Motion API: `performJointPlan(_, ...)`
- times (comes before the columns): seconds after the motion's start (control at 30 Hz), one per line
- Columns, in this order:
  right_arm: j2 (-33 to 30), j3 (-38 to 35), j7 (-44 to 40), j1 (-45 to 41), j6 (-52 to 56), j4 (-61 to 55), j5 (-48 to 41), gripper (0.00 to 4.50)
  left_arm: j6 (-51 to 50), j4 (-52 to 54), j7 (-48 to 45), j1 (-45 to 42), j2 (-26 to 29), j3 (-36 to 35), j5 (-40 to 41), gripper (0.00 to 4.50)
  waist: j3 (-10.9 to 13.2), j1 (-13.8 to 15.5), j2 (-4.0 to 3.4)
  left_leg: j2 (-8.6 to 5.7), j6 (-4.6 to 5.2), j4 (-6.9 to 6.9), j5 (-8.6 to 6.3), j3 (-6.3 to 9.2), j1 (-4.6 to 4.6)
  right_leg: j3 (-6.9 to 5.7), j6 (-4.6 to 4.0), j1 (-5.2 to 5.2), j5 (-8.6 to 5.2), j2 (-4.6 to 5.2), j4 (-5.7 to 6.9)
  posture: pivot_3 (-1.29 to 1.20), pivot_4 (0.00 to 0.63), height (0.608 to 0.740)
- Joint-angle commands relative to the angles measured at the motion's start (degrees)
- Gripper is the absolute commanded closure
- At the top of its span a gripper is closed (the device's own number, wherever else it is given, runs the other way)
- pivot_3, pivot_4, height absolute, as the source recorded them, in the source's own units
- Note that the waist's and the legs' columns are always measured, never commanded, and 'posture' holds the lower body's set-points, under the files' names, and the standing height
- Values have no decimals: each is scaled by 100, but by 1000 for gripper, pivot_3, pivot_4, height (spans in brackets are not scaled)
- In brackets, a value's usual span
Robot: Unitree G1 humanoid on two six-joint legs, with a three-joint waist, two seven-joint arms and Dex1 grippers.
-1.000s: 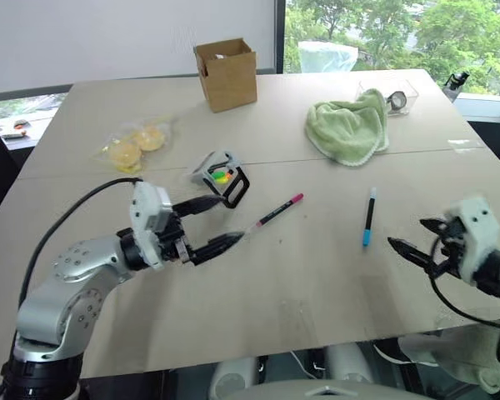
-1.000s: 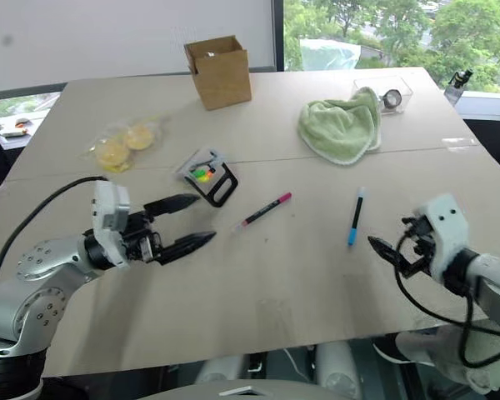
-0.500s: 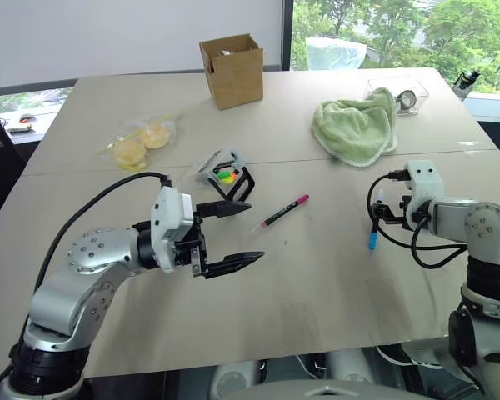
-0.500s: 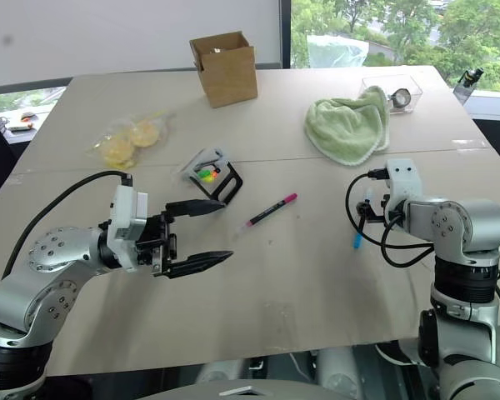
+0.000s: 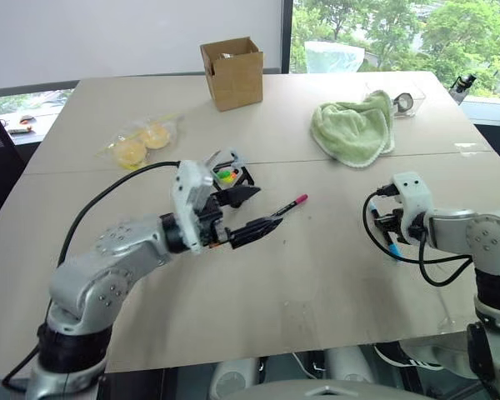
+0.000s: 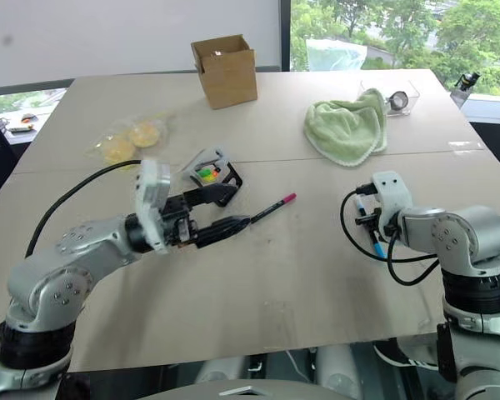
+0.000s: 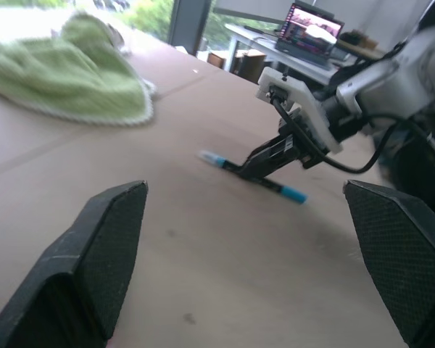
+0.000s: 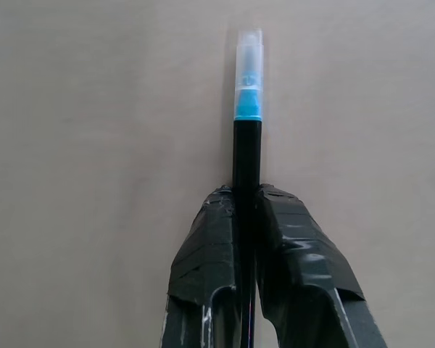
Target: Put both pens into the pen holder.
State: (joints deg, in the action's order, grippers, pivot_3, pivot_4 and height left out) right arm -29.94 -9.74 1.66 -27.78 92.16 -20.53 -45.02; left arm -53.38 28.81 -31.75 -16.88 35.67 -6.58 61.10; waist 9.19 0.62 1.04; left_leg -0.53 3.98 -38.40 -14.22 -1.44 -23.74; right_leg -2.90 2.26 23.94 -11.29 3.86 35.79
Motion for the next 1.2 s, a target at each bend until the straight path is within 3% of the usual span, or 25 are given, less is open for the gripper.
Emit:
performJointPlan(0.03, 101, -750, -669, -108, -51, -1339, -803, 4494, -642, -632, 818, -648, -779, 235, 969, 0, 12, 9, -19, 0, 0, 0, 0, -1, -1, 0, 1, 2, 0, -1, 3, 0, 150, 740)
performJointPlan(0.17, 307, -1039, -1097, 74, -246, -2131, -1542, 4494, -933, -1231, 1500, -1108, -1581, 276, 1595, 0, 6, 15, -2, -1, 0, -1, 0, 21, 1, -17, 10, -12, -2, -3, 1, 0, 150, 740)
performJointPlan(0.3, 394, -924, -1096, 263, -449, -2515, -1854, 4494, -1068, -1543, 1717, -1393, -1821, 278, 1880, 0, 7, -7, -4, -1, -1, 2, 0, 17, 2, -9, -9, -12, 7, -4, 1, 0, 150, 740)
performJointPlan(0.4, 586, -899, -920, 303, -668, -2594, -2040, 4500, -1155, -1612, 1585, -1520, -1763, 319, 1874, 888, 7, 2, -5, -2, -1, 1, 0, 14, 4, -6, -12, -11, 8, -4, 3, 0, 150, 740)
performJointPlan(0.63, 635, -777, -645, 441, -1280, -2665, -2608, 4500, -1285, -1709, 1403, -1635, -1689, 371, 1847, 4361, 7, 18, -5, -8, -2, 0, 1, 15, 4, -6, -16, -11, 6, 4, 3, 0, 150, 740)
performJointPlan(0.77, 474, -655, -621, 518, -1657, -2675, -2871, 4500, -1242, -1633, 1363, -1668, -1670, 353, 1763, 4479, 8, 17, -5, -18, -3, 1, 2, 15, 2, -6, -17, -11, 5, 15, 1, 0, 150, 740)
performJointPlan(0.83, 279, -603, -957, 659, -1988, -2777, -2673, 3611, -1089, -1307, 1243, -1615, -1493, 345, 1486, 4500, 8, 15, -6, -19, -3, 1, 2, 14, 2, -3, -18, -11, 5, 16, -1, 0, 150, 740)
performJointPlan(0.9, 47, -669, -1323, 904, -2267, -2875, -2619, 3153, -781, -814, 867, -1537, -1177, 480, 939, 4500, 8, 14, -5, -20, -3, 1, 1, 14, 2, -3, -29, -11, -2, 15, -2, 0, 150, 740)
performJointPlan(1.0, -408, -731, -1864, 1278, -2576, -3022, -2400, 1960, -229, -201, 290, -1420, -756, 712, 183, 4500, 9, 14, -6, -18, -4, 10, 1, 13, 5, -2, -35, -10, -8, 15, -5, 0, 150, 740)
performJointPlan(1.03, -838, -863, -2373, 1647, -2893, -3182, -1973, 1421, 56, 68, 241, -1423, -577, 657, -139, 4500, 11, 20, -9, -18, -4, 10, 1, 12, 5, -2, -35, -10, -8, 15, -5, 0, 150, 740)
performJointPlan(1.07, -1239, -954, -2851, 2011, -3244, -3326, -1484, 1237, 299, 278, 193, -1424, -422, 600, -432, 4500, 15, 54, -12, -18, -4, 8, 1, 13, 1, -2, -36, -6, -8, 18, -6, 0, 150, 740)
performJointPlan(1.1, -1558, -1087, -3346, 2429, -3677, -3391, -998, 653, 564, 441, 136, -1420, -249, 536, -768, 4500, 15, 59, -12, -22, -3, 7, 0, 14, -3, -6, -36, -10, -11, 22, -15, 0, 150, 740)
performJointPlan(1.17, -1735, -1361, -4011, 2987, -4470, -3278, -540, 47, 1062, 618, -154, -1347, 113, 455, -1326, 4500, 14, 77, -9, -23, -2, 8, 0, 12, -6, -6, -21, -11, -20, 25, -27, 0, 150, 740)
performJointPlan(1.2, -1711, -1464, -4252, 3139, -4821, -3170, -441, 47, 1281, 664, -304, -1299, 280, 438, -1548, 4500, 14, 48, -9, -20, -3, 8, -1, 12, -1, -4, -17, -15, -22, 23, -30, 0, 150, 740)
